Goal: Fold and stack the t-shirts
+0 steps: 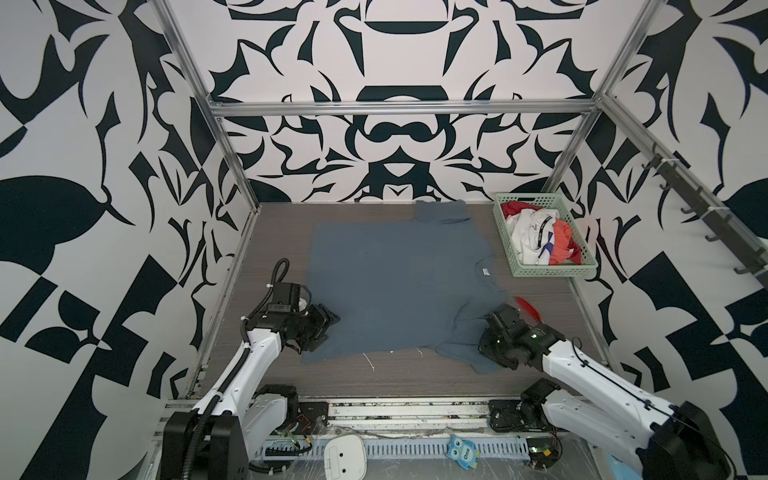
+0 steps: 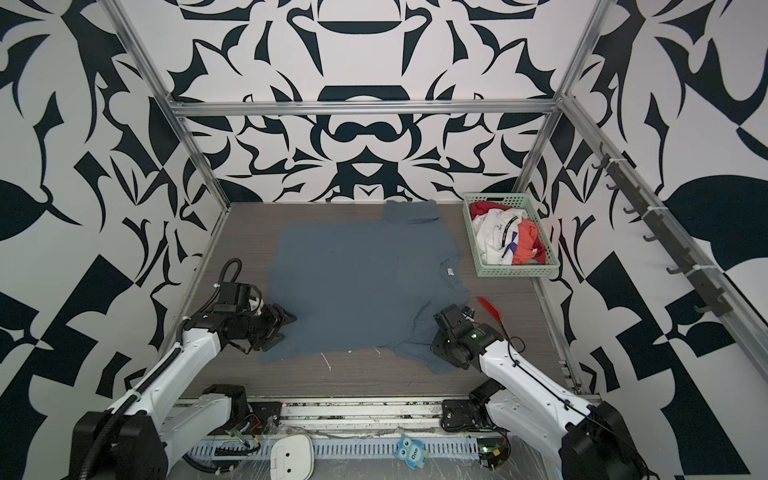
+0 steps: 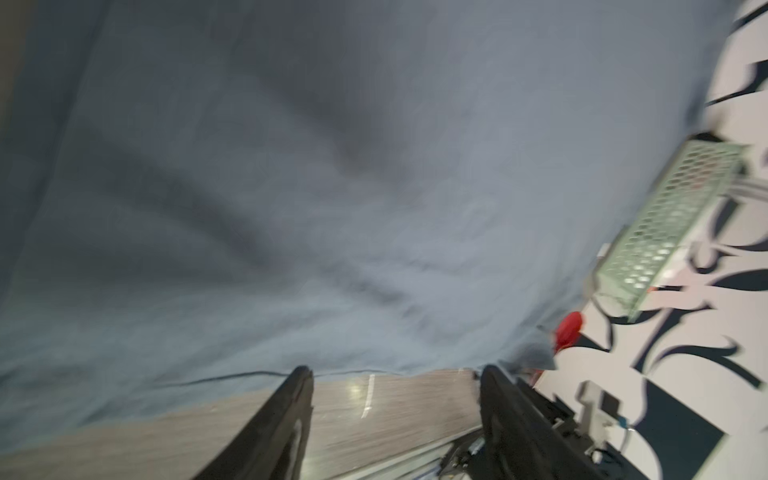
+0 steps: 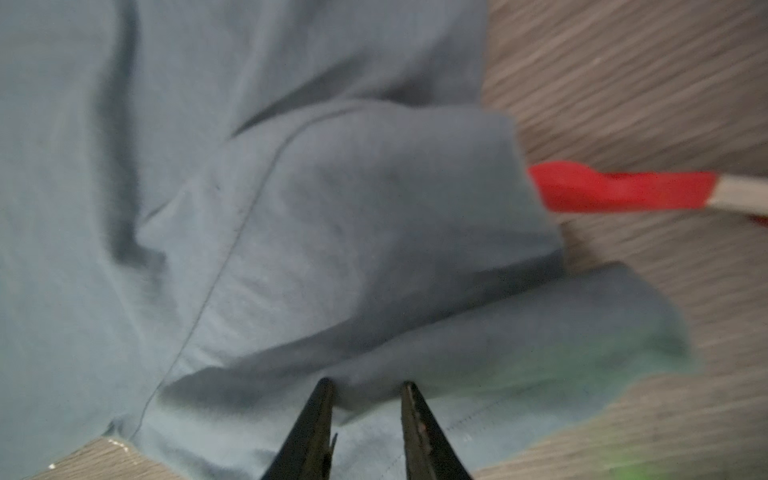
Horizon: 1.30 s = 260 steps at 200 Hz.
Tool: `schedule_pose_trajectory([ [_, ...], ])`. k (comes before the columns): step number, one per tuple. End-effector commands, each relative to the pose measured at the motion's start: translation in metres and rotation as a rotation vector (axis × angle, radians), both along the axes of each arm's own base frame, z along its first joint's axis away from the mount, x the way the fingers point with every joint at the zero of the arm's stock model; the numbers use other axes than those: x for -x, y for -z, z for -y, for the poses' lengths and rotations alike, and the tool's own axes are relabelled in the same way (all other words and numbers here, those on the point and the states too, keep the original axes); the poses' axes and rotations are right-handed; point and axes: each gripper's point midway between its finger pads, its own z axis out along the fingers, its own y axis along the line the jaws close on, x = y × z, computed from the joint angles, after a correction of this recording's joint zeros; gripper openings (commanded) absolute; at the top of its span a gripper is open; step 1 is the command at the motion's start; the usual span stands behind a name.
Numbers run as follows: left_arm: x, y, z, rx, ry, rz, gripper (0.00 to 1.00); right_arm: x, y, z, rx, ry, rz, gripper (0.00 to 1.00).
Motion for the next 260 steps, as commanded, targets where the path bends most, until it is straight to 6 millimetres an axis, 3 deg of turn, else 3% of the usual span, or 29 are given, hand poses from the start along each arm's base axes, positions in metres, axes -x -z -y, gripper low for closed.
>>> schedule_pose_trajectory([
  [1, 0.034, 0.032, -0.017, -0.122, 0.039, -0.162, 0.68, 0.004, 0.008, -0.004, 0.000, -0.010, -0.024, 0.33],
  [40, 0.041, 0.053, -0.037, -0.243, 0.021, -0.240, 0.71, 0.018, 0.022, -0.017, 0.003, -0.041, -0.066, 0.33],
  [75, 0.030, 0.062, -0.050, -0.304, -0.087, -0.233, 0.71, 0.035, 0.032, -0.035, 0.000, -0.056, -0.109, 0.33],
  [112, 0.032, 0.052, -0.064, -0.372, -0.164, -0.256, 0.71, 0.051, 0.031, -0.037, 0.051, -0.049, -0.139, 0.32],
  [141, 0.042, 0.037, -0.097, -0.541, -0.208, -0.229, 0.73, 0.053, 0.021, -0.023, 0.085, -0.005, -0.116, 0.33],
  [181, 0.043, 0.039, -0.096, -0.533, -0.199, -0.256, 0.73, 0.054, 0.013, -0.026, -0.006, 0.049, -0.083, 0.34],
  [197, 0.031, 0.029, -0.094, -0.522, -0.192, -0.214, 0.73, 0.039, -0.006, -0.033, -0.022, 0.001, 0.000, 0.36],
  [212, 0.007, 0.004, -0.082, -0.457, -0.174, -0.088, 0.73, 0.012, -0.042, -0.043, -0.014, -0.083, 0.160, 0.40],
  [228, -0.027, -0.042, -0.076, -0.433, -0.158, 0.118, 0.74, -0.021, -0.089, -0.046, 0.056, -0.144, 0.343, 0.50],
  [238, -0.045, -0.075, -0.077, -0.450, -0.143, 0.226, 0.83, -0.041, -0.119, -0.050, 0.101, -0.174, 0.435, 0.55],
  [260, -0.080, -0.128, -0.072, -0.477, -0.069, 0.370, 0.90, -0.089, -0.167, -0.056, 0.195, -0.217, 0.582, 0.58],
])
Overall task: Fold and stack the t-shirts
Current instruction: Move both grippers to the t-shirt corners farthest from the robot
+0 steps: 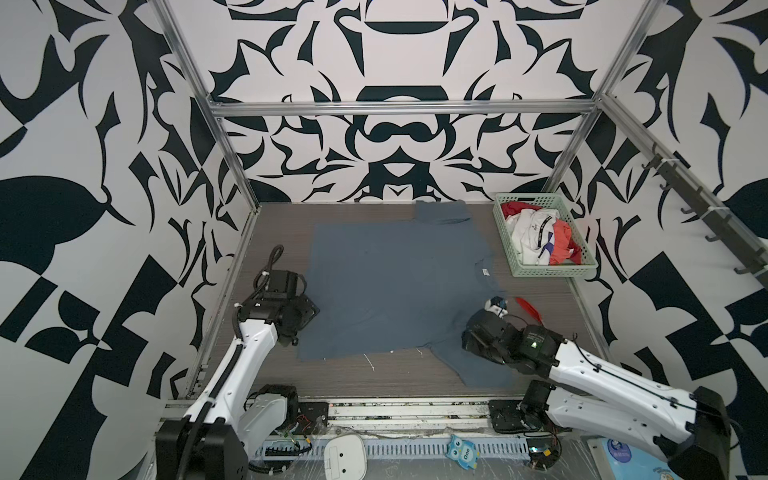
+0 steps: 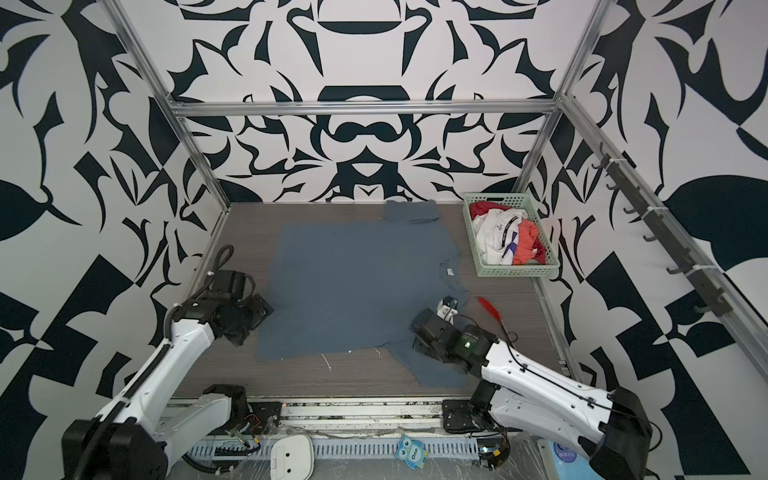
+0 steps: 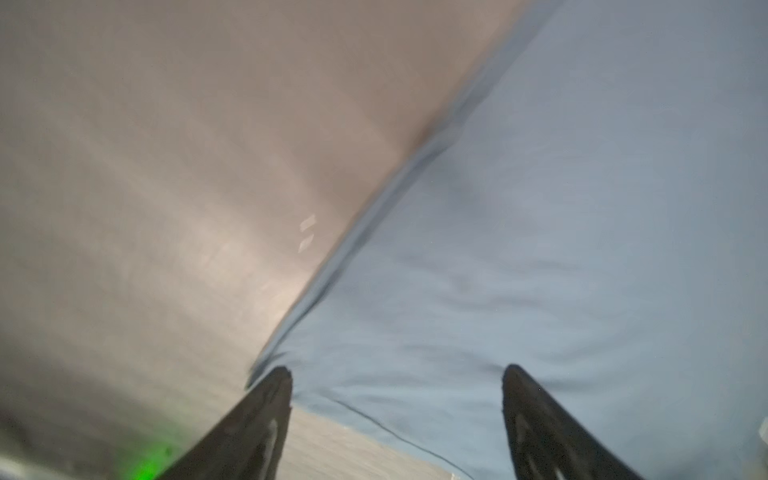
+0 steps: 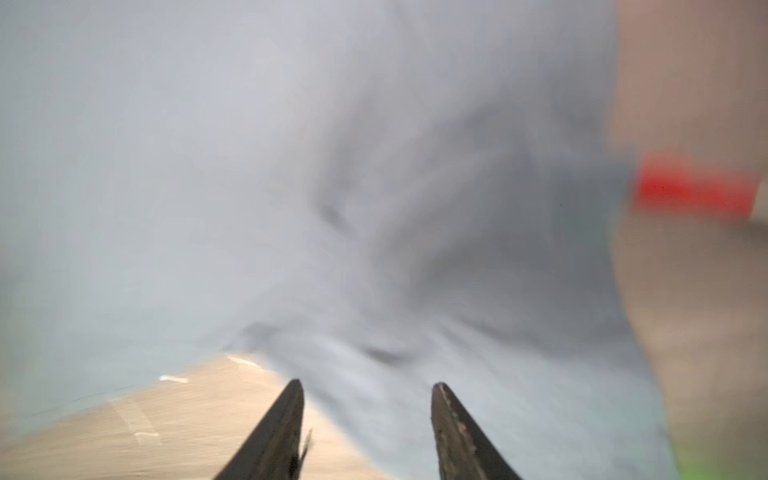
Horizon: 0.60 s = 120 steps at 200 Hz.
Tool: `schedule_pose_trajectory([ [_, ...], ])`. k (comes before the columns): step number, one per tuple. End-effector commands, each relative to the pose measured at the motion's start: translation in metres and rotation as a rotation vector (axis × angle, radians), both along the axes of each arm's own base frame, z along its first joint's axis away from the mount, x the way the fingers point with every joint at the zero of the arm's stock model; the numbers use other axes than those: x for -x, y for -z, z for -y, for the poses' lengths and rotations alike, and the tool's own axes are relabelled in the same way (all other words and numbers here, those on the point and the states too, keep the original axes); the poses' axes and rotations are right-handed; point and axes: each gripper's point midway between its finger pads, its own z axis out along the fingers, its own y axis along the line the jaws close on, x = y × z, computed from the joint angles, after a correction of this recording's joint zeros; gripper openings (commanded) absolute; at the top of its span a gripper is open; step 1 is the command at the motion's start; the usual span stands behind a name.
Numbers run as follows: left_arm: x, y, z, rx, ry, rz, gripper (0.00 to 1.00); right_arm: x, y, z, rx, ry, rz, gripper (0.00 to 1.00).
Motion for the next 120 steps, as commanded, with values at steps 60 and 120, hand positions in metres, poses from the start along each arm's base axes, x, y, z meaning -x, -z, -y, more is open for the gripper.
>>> schedule_pose_trajectory([
  [60, -0.161, -0.067, 0.035, -0.064, 0.281, 0.269, 0.93, -0.229, -0.145, 0.014, 0.156, -0.128, 0.521, 0.60],
  [120, -0.242, -0.027, 0.041, -0.064, 0.346, 0.231, 0.99, -0.351, -0.130, 0.019, 0.070, -0.194, 0.548, 0.66],
])
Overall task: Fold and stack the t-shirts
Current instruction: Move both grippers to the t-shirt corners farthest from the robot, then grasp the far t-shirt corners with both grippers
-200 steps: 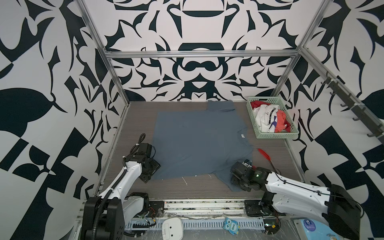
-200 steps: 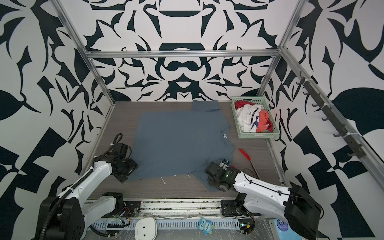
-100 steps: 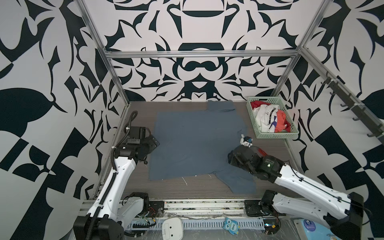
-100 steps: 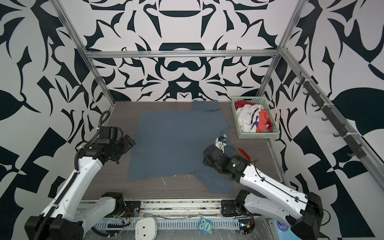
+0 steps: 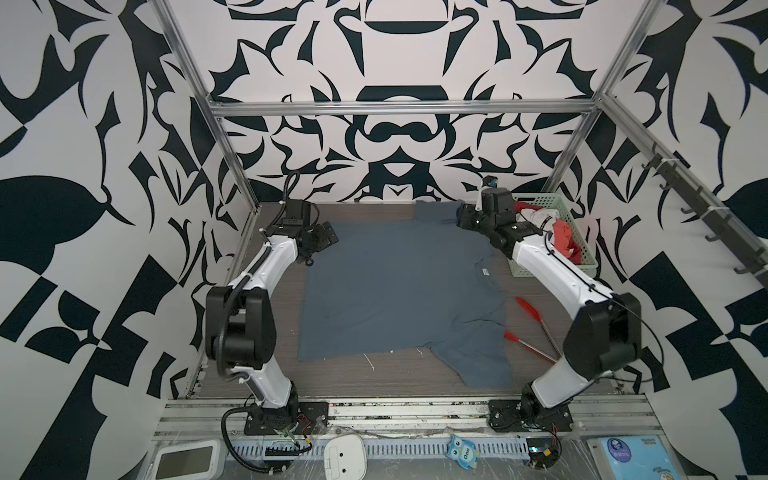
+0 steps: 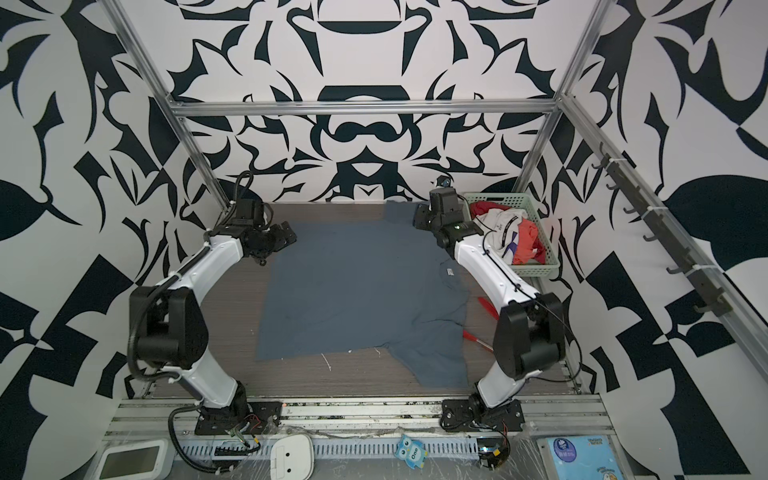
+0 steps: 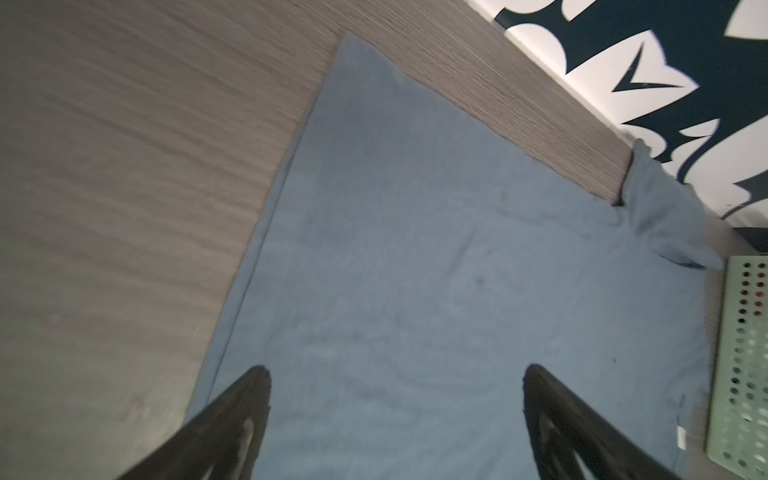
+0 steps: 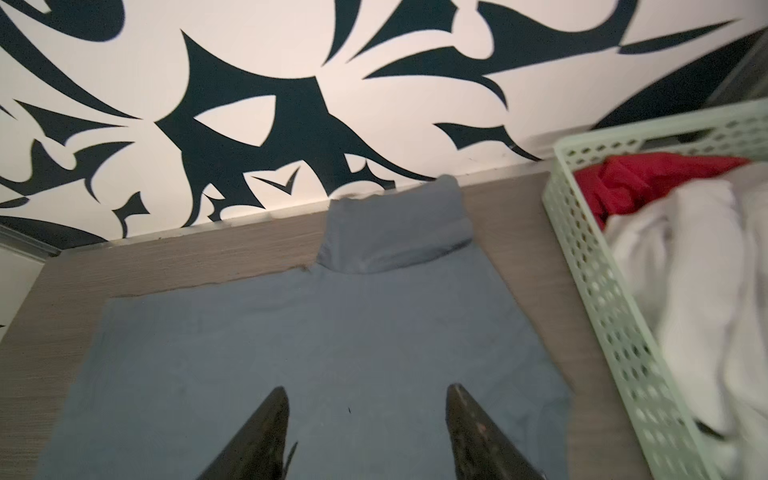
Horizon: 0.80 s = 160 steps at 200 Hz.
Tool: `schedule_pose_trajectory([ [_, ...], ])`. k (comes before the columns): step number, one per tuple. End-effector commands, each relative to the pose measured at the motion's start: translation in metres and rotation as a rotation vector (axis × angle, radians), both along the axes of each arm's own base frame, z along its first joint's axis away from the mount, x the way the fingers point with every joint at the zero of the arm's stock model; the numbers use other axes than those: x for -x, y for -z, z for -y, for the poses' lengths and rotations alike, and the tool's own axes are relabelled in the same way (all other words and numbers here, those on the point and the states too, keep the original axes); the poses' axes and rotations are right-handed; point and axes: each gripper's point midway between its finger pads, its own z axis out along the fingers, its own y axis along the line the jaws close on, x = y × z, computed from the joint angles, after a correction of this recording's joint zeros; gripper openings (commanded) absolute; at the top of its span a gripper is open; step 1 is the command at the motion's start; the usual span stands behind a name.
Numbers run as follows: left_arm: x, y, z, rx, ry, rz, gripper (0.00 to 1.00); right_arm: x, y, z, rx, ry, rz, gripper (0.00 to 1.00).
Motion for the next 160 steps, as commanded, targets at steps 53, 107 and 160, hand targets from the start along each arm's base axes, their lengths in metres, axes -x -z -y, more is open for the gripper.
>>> schedule_pose_trajectory([
  [53, -0.085, -0.001, -0.024, 0.102, -0.012, 0.096, 1.00, -0.132, 0.043, 0.015, -0.137, -0.041, 0.018, 0.66],
  [107, -0.145, 0.032, -0.042, 0.184, -0.068, 0.112, 0.99, -0.172, 0.077, 0.064, -0.205, 0.084, -0.003, 0.66],
  [160, -0.177, 0.064, -0.056, 0.224, -0.098, 0.125, 0.93, -0.191, 0.112, 0.082, -0.241, 0.105, -0.060, 0.66],
])
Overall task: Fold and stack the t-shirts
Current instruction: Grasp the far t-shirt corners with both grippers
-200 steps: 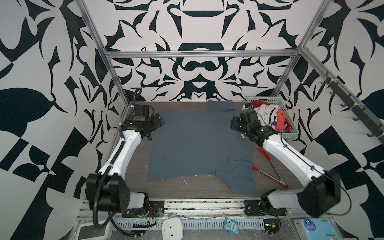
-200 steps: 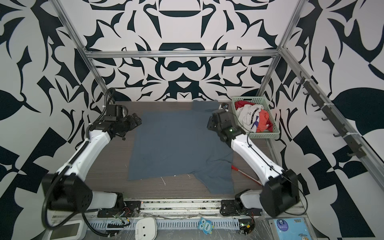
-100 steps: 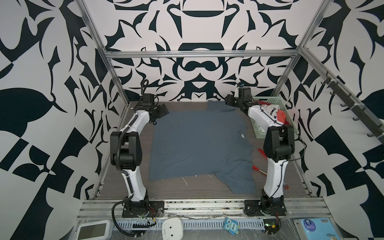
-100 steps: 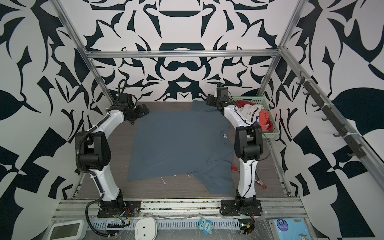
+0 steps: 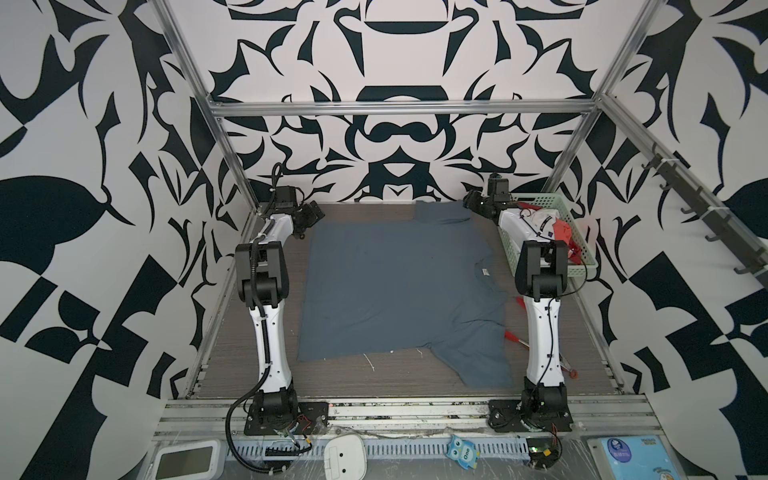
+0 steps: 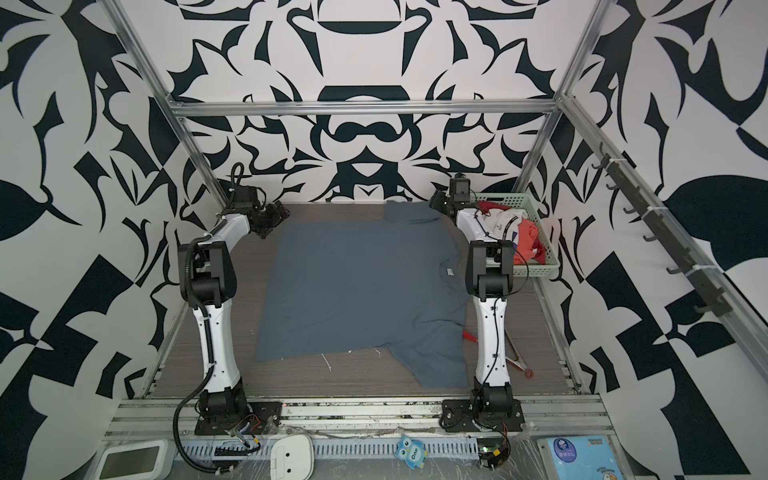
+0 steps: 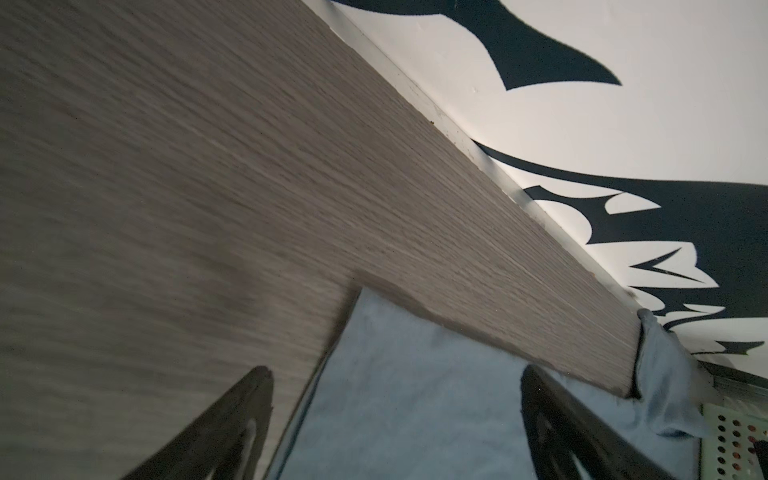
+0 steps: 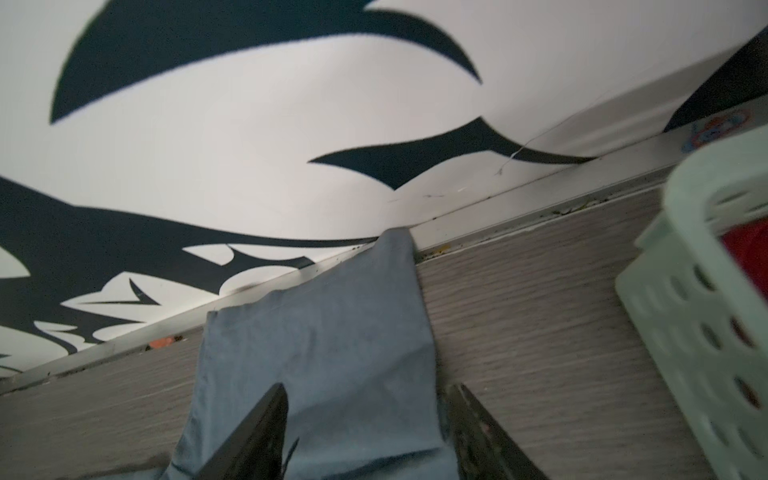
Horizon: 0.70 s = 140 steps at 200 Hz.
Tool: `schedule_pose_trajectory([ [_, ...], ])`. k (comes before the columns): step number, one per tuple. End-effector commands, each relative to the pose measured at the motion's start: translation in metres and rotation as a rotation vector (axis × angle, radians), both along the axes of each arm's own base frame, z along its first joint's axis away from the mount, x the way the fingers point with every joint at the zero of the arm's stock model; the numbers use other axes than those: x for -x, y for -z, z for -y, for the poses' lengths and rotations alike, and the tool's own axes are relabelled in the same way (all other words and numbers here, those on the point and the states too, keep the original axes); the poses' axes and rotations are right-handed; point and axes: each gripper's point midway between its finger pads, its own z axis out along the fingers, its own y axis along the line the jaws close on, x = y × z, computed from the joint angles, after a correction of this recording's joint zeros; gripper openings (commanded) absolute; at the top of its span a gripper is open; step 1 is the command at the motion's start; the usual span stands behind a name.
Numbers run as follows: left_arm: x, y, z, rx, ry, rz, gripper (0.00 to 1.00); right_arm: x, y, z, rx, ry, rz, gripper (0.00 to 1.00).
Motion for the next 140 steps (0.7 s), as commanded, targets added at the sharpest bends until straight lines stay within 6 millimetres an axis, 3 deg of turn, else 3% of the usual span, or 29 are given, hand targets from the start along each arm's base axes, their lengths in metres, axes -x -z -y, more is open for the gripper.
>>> schedule_pose_trajectory([
  [1, -0.013, -0.003, -0.001, 0.048, -0.004, 0.032, 0.93, -0.012, -0.021, 0.000, -0.046, -0.007, 0.042, 0.66],
  [51, -0.008, 0.007, 0.001, 0.071, -0.011, 0.020, 0.92, -0.032, 0.013, -0.011, -0.154, -0.049, -0.001, 0.65],
  [61, -0.005, 0.006, 0.002, 0.071, -0.010, 0.022, 0.92, -0.031, 0.026, -0.014, -0.170, -0.053, -0.032, 0.63],
  [66, -0.004, 0.007, 0.002, 0.073, -0.013, 0.022, 0.92, -0.034, 0.018, -0.014, -0.171, -0.054, -0.015, 0.62],
  [83, -0.001, 0.008, 0.004, 0.088, -0.015, 0.025, 0.92, -0.032, 0.022, -0.014, -0.173, -0.055, -0.028, 0.62],
  [87, 0.000, 0.009, 0.004, 0.091, -0.016, 0.024, 0.92, -0.028, 0.036, -0.015, -0.174, -0.053, -0.059, 0.62],
  [99, 0.001, 0.011, 0.005, 0.105, -0.019, 0.022, 0.92, -0.025, 0.045, -0.016, -0.182, -0.058, -0.075, 0.61],
  [136, 0.004, 0.016, 0.008, 0.132, -0.030, 0.016, 0.92, -0.021, 0.065, -0.047, -0.278, -0.162, -0.108, 0.58],
  [140, 0.005, 0.017, 0.009, 0.133, -0.030, 0.013, 0.92, -0.025, 0.055, -0.051, -0.294, -0.177, -0.080, 0.57],
])
